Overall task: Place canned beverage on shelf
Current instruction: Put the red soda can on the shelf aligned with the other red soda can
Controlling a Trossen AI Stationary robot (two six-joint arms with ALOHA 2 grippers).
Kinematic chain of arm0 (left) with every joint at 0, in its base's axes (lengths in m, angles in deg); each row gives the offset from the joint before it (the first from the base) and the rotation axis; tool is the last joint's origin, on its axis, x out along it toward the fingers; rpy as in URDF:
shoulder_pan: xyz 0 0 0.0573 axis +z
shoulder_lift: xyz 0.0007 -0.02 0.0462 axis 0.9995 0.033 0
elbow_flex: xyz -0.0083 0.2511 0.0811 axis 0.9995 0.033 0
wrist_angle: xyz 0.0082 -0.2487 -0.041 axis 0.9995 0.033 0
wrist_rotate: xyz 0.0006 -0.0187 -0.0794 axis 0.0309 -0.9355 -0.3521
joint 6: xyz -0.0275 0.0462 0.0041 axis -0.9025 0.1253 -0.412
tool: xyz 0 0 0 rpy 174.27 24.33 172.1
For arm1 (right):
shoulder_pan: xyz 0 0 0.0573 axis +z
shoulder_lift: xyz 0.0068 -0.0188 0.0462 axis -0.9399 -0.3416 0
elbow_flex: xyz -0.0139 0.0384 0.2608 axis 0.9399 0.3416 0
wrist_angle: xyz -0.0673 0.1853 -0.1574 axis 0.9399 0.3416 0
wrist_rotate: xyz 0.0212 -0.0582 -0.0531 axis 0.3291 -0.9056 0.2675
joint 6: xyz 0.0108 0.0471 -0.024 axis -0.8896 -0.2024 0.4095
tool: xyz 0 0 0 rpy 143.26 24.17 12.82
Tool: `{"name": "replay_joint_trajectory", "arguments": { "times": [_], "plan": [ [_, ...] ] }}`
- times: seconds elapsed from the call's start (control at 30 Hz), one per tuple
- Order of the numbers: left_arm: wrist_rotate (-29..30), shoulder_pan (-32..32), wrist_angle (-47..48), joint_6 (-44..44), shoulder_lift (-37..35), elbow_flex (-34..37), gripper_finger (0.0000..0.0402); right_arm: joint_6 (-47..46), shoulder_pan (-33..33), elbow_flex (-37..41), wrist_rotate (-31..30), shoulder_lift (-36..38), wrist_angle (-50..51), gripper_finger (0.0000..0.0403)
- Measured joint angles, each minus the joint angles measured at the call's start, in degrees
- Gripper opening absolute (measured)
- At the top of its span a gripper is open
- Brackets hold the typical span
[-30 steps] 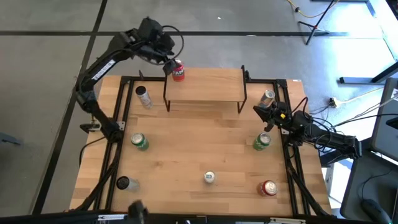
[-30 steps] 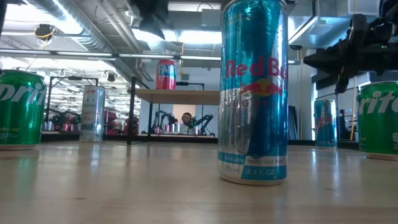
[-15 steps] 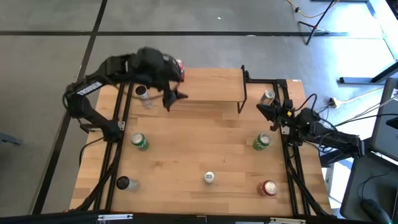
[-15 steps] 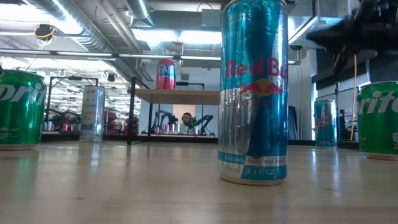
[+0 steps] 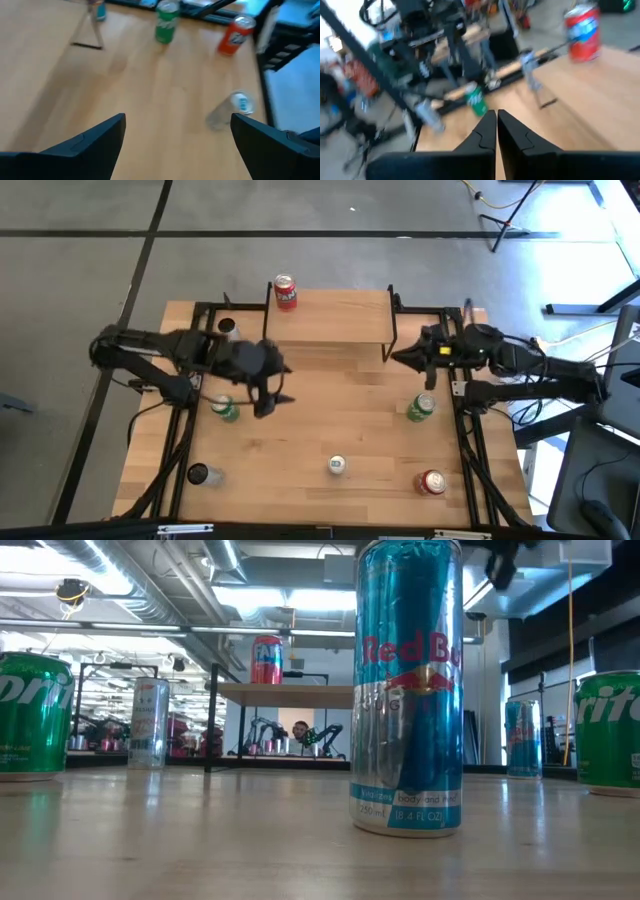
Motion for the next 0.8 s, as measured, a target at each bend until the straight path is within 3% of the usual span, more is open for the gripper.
{"name": "replay_joint_trajectory", "arguments": {
  "times": [0.2, 0.37, 0.8],
  "plan": [
    [0.56, -5.27, -9.66, -5.31, -4.91, 10.49, 0.0347, 0.58, 13.47, -12.72, -9.36, -11.17, 12.21, 0.001],
    [0.59, -7.02, -10.34, -8.31, -5.38, 12.75, 0.0347, -4.25, 23.63, -19.36, -14.43, -17.69, 21.01, 0.001],
    [4.6, -9.03, -11.86, -7.8, -5.32, 13.16, 0.0347, -36.62, 43.3, -22.42, -14.96, -22.08, 36.74, 0.001]
  ]
}}
